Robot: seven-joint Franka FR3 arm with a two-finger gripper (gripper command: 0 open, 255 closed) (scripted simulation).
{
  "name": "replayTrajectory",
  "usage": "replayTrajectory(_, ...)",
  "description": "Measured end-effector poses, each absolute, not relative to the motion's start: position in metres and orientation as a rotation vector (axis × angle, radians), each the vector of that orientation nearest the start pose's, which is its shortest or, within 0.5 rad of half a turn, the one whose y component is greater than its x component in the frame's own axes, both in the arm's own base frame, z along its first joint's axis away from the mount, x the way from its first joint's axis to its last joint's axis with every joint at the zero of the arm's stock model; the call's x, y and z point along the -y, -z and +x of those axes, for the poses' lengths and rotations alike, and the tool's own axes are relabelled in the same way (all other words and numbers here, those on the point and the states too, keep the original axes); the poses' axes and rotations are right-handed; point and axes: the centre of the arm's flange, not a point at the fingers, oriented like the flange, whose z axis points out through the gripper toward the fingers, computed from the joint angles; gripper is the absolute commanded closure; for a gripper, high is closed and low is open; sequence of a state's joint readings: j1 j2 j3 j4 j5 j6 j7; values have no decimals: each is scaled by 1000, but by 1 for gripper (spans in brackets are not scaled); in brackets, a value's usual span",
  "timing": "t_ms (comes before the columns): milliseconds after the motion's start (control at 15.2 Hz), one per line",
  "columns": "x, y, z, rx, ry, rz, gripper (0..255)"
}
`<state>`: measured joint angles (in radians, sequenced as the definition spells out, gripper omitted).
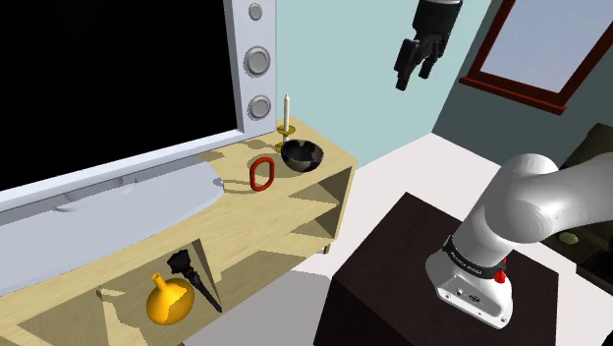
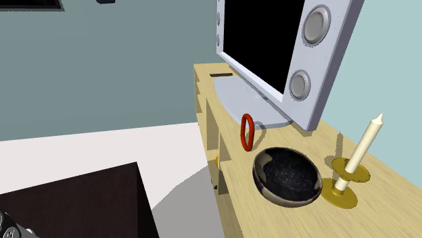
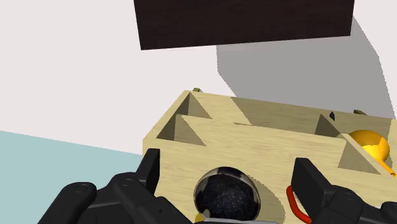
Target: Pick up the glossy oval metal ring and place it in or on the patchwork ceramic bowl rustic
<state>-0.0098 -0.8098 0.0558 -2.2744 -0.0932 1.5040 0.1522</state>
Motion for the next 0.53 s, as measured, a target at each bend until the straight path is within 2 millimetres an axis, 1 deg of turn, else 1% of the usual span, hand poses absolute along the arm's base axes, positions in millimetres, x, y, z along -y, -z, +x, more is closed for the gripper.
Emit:
replayTrajectory(66, -10, -630, 293, -214, 83, -3263, 0)
replayTrajectory(132, -11, -626, 297, -196, 84, -3268, 0)
replayTrajectory(330, -19, -606, 318, -101, 95, -3292, 0)
replayTrajectory(528, -28, -580, 349, 12, 109, -3315, 0)
